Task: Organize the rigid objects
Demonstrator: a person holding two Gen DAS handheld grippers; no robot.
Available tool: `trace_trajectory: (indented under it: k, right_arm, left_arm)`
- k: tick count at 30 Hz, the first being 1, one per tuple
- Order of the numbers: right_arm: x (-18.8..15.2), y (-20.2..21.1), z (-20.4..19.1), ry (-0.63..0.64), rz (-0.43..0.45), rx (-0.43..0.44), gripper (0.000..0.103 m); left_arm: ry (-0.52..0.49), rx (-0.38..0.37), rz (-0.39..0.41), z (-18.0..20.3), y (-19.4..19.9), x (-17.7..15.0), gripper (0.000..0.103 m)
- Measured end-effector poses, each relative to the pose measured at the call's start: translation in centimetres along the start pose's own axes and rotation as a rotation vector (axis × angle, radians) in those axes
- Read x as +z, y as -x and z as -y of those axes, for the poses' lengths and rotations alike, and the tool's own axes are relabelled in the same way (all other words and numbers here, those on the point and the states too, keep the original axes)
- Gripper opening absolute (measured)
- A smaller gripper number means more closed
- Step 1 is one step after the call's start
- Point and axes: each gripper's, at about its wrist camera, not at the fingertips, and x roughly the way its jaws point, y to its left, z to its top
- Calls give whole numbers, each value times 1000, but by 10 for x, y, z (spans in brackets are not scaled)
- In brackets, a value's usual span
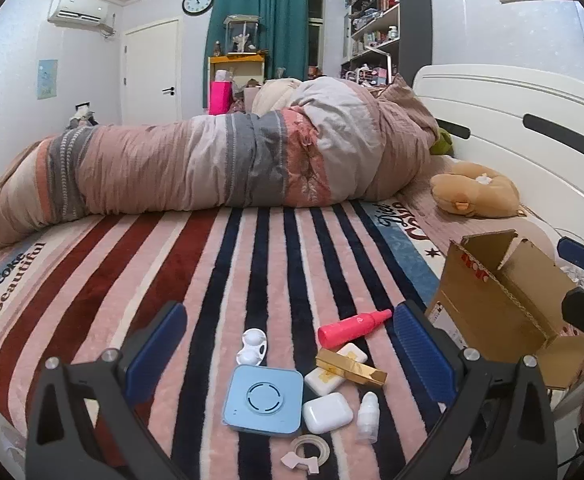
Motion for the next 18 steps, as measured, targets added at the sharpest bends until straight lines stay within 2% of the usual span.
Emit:
trace_trajectory:
  k: [4, 7, 10, 12, 13, 17, 18]
  right_arm:
    - [5, 0, -10, 70, -50, -24, 103]
    - [12, -3, -27, 78, -50, -1, 103]
    - [18, -15, -48, 88, -46, 37, 103]
    - [20, -26, -62, 90, -40, 80, 98]
    - [21, -35, -70, 103, -61, 104, 95]
    - [17, -78, -94, 119, -139, 192, 92]
    - [11, -99, -101, 111, -200, 228, 91]
  left_arm:
    - [-11, -68, 17, -6, 5, -3, 103]
    - [-15, -89, 30, -20, 7, -6, 103]
    - [-21, -31, 28, -41, 3, -10, 102]
    - [-29, 1, 21, -55, -1, -15, 102]
    - [-32, 13, 9, -63, -6, -18, 102]
    - [-52, 59, -7, -95, -23, -33, 102]
    - [-61, 61, -4, -100, -26, -37, 102]
